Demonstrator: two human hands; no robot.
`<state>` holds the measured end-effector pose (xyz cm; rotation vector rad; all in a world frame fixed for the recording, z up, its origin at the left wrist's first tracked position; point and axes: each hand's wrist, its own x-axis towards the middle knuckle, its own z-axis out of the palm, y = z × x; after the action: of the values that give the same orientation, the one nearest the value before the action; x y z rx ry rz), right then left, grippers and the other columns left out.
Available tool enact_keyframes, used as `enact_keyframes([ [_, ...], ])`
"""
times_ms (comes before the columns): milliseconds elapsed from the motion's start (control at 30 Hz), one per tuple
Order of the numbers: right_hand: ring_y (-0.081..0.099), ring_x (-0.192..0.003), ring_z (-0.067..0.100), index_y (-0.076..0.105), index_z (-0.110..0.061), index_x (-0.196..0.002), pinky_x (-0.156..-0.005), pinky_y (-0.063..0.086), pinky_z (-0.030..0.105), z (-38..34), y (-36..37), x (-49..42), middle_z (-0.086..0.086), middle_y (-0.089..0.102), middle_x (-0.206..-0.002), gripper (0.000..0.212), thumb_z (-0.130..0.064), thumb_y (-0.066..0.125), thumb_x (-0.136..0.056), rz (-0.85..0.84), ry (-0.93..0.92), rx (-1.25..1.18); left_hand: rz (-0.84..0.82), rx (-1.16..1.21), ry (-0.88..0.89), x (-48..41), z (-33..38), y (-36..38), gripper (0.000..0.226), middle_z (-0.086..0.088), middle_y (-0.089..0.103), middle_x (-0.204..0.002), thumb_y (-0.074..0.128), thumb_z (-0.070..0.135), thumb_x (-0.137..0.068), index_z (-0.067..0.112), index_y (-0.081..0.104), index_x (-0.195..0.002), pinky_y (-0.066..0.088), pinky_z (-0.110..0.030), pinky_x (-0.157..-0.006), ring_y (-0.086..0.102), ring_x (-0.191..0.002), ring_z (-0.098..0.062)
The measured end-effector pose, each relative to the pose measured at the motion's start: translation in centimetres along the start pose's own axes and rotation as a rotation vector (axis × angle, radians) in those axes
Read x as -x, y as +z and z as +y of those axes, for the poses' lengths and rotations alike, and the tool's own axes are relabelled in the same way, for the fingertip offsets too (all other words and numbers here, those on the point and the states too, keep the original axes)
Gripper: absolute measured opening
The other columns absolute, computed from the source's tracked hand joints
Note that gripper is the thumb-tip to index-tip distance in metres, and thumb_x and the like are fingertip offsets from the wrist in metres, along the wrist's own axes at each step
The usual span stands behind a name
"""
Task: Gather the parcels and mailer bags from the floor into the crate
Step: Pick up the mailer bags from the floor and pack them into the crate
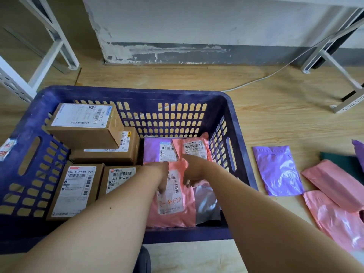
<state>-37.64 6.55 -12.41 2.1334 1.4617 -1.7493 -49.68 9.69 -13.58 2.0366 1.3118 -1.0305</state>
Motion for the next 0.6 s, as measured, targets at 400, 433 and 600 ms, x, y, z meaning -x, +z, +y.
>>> enact_keyframes([
  [400,0.066,-0.064,0.024,0.054,-0.003,-0.123,-0.067,0.060,0.029,0.1,-8.6,8.5,0.023,0.066,-0.098,0.048,0.013,0.063,-0.079,0.447,-0.223,-0.424,0.568,0.115,0.151,4.4,2.7,-9.3,0.050,-0.004,0.059,-0.119,0.061,0.011,-0.083,0.019,0.049,-0.131,0.046,-0.034,-0.078,0.056,-0.103,-0.024],
  [433,0.065,-0.059,0.020,0.055,-0.002,-0.119,-0.064,0.060,0.027,0.6,-9.3,9.1,0.021,0.067,-0.089,0.043,0.013,0.062,-0.080,0.472,-0.242,-0.503,0.618,0.141,0.177,4.5,3.3,-9.7,0.047,-0.003,0.060,-0.117,0.059,0.011,-0.084,0.020,0.051,-0.129,0.047,-0.034,-0.079,0.057,-0.105,-0.024],
  [600,0.061,-0.044,0.011,0.062,-0.004,-0.099,-0.049,0.056,0.020,3.8,-12.4,11.1,0.014,0.063,-0.071,0.026,0.012,0.061,-0.080,0.659,-0.239,-0.762,0.793,0.291,0.308,5.1,7.4,-11.1,0.036,0.000,0.063,-0.115,0.053,0.012,-0.088,0.021,0.056,-0.122,0.050,-0.036,-0.081,0.058,-0.106,-0.024],
])
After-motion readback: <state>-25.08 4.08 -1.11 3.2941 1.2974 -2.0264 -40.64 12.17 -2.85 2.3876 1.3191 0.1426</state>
